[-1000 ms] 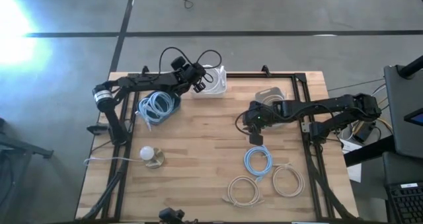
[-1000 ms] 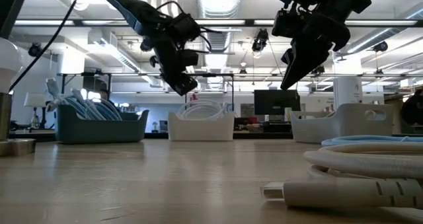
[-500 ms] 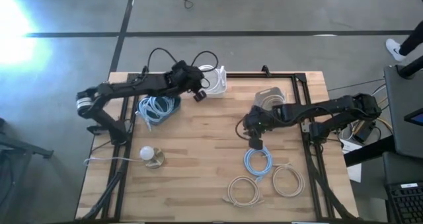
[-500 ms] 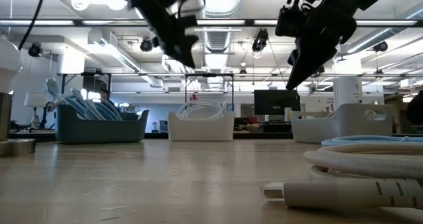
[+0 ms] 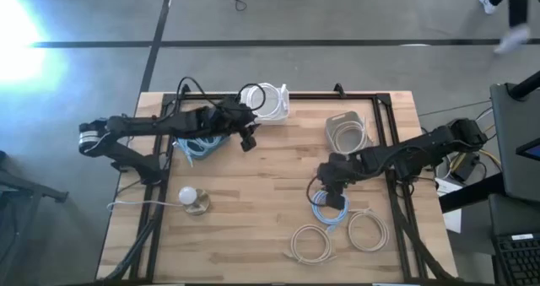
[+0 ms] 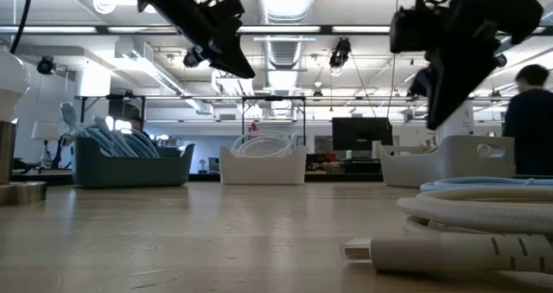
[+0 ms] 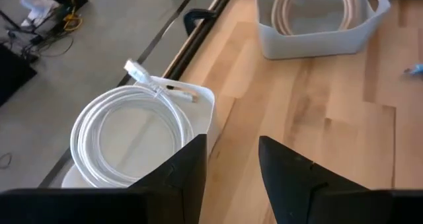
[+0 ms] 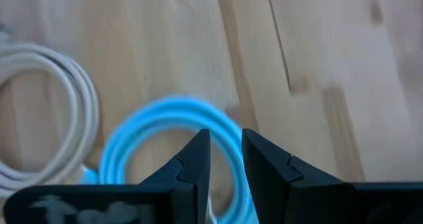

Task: Sort HDMI cables
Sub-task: Put the blue hdmi cable into the blue bin

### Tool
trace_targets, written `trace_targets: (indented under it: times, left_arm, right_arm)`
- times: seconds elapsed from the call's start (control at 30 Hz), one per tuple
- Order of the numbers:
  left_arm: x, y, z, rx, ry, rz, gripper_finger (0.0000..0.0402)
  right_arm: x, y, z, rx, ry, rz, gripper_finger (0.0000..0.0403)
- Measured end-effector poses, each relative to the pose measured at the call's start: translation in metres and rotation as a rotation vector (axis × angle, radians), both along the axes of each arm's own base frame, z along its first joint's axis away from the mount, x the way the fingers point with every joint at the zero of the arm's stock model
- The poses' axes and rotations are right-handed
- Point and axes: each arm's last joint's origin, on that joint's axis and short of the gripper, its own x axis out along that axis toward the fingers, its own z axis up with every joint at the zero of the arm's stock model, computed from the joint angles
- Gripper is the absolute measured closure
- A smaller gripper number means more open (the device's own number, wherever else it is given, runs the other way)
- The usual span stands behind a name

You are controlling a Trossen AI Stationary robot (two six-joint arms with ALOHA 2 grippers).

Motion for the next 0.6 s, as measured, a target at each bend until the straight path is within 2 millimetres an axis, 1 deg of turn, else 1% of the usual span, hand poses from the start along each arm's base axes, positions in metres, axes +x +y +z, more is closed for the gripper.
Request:
trace_targets:
  times: [0.1, 0.2, 0.4, 0.6]
  left_arm:
    - [-0.003, -0.001, -0.006, -0.026, -0.041, 0.018, 0.0259]
    - [-0.004, -0.002, -0.011, -0.039, -0.066, 0.005, 0.026]
    - [-0.005, -0.002, -0.013, -0.042, -0.066, 0.004, 0.026]
    - [-0.005, -0.002, -0.013, -0.042, -0.065, 0.005, 0.0261]
  right_arm:
    - [-0.009, 0.003, -0.006, 0.007, 0.083, -0.031, 0.0321]
    - [-0.015, 0.007, -0.012, -0.003, 0.126, -0.013, 0.0321]
    - [-0.019, 0.011, -0.021, -0.032, 0.12, 0.042, 0.0321]
    - [-0.021, 0.009, -0.038, -0.048, 0.058, 0.05, 0.0321]
